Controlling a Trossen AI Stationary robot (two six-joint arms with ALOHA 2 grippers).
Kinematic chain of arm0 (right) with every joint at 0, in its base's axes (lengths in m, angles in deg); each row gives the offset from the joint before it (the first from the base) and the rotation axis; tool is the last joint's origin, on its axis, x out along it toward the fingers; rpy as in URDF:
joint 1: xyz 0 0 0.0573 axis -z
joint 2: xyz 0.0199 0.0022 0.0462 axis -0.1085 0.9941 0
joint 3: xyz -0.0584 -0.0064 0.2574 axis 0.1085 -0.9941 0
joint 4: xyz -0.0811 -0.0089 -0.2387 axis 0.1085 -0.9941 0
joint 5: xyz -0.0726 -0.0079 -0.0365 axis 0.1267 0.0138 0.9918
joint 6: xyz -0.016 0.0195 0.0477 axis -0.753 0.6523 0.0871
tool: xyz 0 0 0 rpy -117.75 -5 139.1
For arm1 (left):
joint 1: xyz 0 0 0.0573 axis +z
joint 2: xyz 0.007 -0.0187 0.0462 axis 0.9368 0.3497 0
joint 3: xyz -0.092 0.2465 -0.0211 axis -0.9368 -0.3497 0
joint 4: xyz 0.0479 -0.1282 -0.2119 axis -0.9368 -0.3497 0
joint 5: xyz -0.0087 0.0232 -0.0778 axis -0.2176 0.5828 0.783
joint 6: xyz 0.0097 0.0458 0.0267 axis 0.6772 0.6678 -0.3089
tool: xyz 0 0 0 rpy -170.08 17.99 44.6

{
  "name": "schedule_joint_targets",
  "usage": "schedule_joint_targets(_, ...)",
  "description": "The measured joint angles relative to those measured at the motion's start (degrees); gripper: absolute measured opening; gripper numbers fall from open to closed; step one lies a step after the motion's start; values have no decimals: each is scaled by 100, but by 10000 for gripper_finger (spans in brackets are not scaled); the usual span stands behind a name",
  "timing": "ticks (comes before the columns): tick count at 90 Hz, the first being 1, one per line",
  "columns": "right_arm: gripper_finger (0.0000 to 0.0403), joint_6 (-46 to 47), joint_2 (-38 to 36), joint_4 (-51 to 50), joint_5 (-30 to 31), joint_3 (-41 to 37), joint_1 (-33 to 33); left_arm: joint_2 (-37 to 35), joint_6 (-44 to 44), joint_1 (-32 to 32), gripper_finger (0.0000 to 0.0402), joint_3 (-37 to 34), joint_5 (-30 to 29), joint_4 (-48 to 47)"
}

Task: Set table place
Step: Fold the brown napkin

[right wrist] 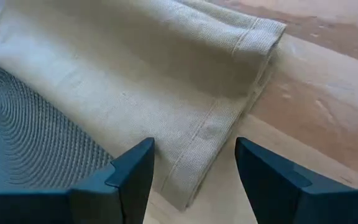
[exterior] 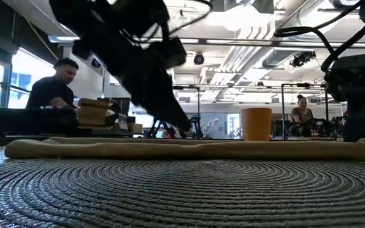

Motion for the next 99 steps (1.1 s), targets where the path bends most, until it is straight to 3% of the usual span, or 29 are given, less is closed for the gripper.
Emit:
schedule_joint_targets(20,204,284,210,48,-58,0,0,663,35,-6,144,302,-56,204)
schedule_joint_targets(50,195,561,446,168,-4,16,-10,701,-38,-10,144,301,-179,468)
schedule_joint_targets(61,154,555,450,90,100,11,-17,701,-6,-9,144,299,-181,463)
schedule_joint_targets(85,16,247,468,24,469,-9,-9,703,-7,-7,144,299,-202,488)
schedule_joint_targets(99,3,101,427,-80,348,1,-7,703,-8,-3,144,299,-203,494)
